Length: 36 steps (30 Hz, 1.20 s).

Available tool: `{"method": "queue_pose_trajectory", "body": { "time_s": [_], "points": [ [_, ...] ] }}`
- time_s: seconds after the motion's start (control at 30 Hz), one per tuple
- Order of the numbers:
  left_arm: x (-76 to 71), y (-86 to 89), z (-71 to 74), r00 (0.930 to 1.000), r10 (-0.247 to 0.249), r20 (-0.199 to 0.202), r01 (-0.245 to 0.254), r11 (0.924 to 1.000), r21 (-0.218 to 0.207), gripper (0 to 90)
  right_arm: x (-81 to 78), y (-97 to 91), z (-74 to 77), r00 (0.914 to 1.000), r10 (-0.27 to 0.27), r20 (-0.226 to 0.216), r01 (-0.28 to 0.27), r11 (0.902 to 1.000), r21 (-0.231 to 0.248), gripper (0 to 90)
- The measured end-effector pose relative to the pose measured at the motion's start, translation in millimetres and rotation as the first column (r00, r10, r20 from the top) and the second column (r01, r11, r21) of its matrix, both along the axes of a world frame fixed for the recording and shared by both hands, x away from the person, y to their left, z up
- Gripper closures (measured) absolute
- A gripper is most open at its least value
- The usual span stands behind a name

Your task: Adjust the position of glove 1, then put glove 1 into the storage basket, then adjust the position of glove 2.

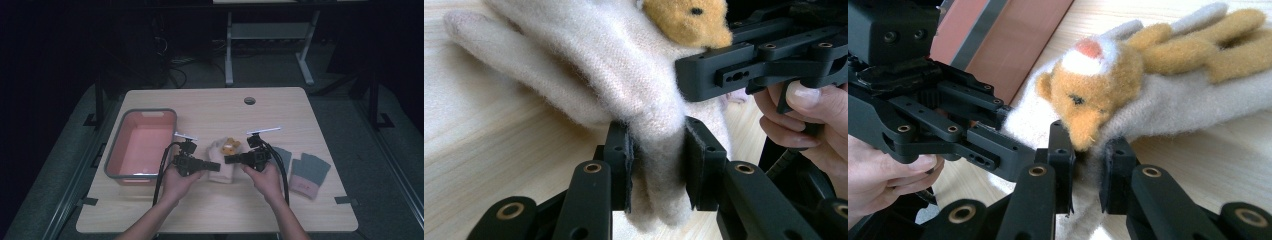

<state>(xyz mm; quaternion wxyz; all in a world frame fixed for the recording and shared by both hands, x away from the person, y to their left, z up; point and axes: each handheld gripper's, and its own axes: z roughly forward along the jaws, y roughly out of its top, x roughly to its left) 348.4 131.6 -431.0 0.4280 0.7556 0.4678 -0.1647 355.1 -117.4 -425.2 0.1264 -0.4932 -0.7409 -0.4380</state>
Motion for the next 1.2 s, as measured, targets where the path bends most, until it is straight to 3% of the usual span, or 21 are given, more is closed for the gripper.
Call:
{"method": "queue_pose_trajectory", "body": {
  "time_s": [0.17, 0.4, 1.2],
  "points": [
    [-1.7, 3.0, 4.8, 1.0, 0.004, -0.004, -0.004, 0.9998, -0.02, 68.1, 0.7, 2.1, 7.6, 0.9999, 0.012, 0.007, -0.012, 0.9999, -0.012, 78.7],
    [-2.3, 8.2, 15.2, 0.9996, 0.002, 0.029, -0.001, 0.9997, -0.025, 68.1, 1.1, 6.7, 23.0, 0.9994, 0.026, 0.021, -0.026, 0.9995, -0.019, 78.7],
    [-2.0, 18.2, 25.8, 0.9995, 0.014, 0.028, -0.013, 0.9988, -0.047, 68.1, 5.5, 15.5, 34.6, 0.9985, 0.043, 0.033, -0.043, 0.9989, -0.018, 78.8]
  ]
}}
